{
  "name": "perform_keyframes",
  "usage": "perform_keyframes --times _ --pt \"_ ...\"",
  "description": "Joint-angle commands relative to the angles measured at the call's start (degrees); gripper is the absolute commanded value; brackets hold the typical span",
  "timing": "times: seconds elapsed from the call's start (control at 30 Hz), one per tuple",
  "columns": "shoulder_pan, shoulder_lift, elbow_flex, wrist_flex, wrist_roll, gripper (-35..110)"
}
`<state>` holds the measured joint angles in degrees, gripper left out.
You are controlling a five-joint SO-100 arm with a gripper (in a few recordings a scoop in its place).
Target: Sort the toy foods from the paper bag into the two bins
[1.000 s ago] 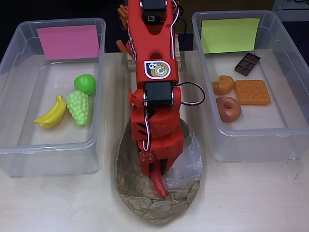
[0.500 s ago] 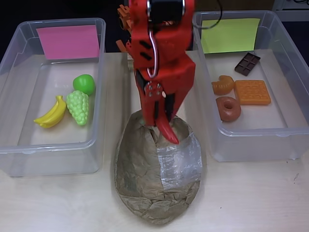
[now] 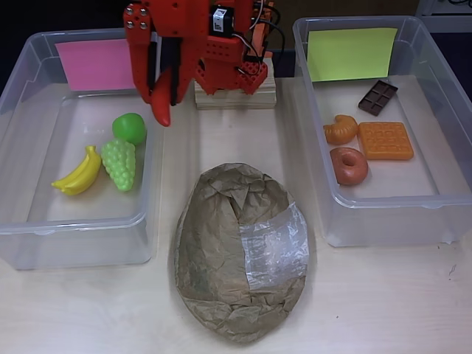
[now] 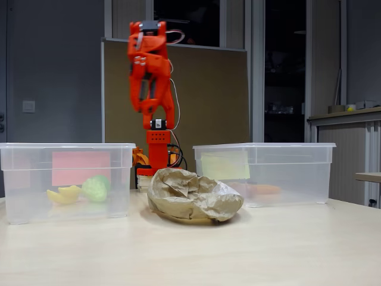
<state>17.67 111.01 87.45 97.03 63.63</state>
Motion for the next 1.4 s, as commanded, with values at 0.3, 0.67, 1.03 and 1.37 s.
perform_keyframes --times 0.3,0.67,1.03,1.37 --pt "34.01 3.96 16.79 -15.03 -0.53 3" --pt "47.46 -15.03 17.05 -30.67 3.08 4" --pt "49.57 -25.93 24.08 -42.19 4.92 10" --pt "48.87 -26.46 26.02 -41.57 4.04 23"
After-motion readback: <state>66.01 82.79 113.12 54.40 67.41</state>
